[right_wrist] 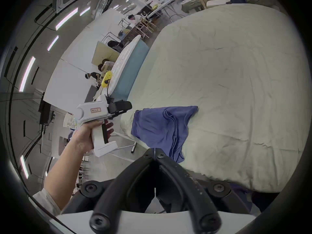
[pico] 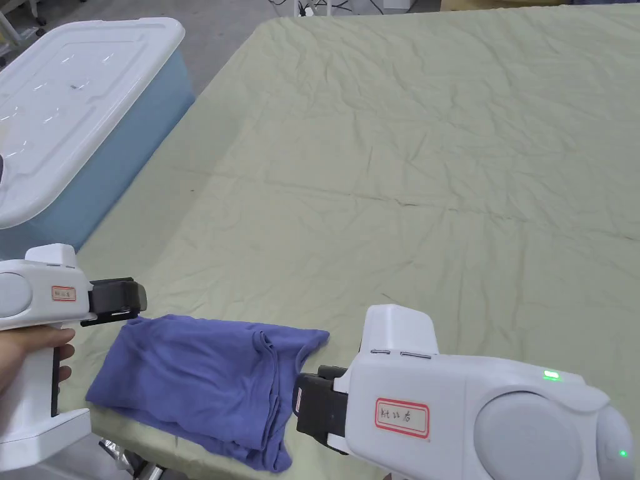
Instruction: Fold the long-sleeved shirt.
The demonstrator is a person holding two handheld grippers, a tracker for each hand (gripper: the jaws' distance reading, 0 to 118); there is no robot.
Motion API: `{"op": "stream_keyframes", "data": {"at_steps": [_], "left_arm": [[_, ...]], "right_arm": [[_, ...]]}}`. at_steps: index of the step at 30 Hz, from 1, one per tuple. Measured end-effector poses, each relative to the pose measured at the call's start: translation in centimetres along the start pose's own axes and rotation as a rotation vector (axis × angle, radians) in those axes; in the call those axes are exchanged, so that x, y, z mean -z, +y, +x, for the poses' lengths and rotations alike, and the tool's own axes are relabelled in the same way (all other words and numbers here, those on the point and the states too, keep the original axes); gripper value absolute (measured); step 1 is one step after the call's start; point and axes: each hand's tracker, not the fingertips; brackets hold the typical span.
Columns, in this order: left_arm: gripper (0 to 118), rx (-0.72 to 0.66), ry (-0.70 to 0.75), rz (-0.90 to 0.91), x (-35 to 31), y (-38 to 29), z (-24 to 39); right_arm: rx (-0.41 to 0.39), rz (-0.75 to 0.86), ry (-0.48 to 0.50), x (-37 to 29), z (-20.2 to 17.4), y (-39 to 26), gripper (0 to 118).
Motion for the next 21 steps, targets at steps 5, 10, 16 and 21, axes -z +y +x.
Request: {"op": "stream_keyframes", "data": {"at_steps": [5, 10, 16, 21], "left_arm": [[110, 0.026, -0.054, -0.034, -3.5, -0.8, 2.7], [110, 0.208, -0.165, 0.096, -11.6, -0.9, 8.4], [110, 0.326, -0.394, 0.421, -25.2, -1.5, 16.9], [68, 0.33, -0.499, 0.758, -35.6, -6.3, 22.4]], "right_arm": [[0.004, 0.064, -0.032, -3.7, 0.6, -0.1, 3], [0.006, 0.214, -0.087, -11.4, 2.1, 1.7, 3], [-0.115, 0.531, -0.336, -24.4, 1.9, 2.9, 3], [-0.317, 0.816, -0.549, -33.1, -0.1, -0.3, 3]]}}
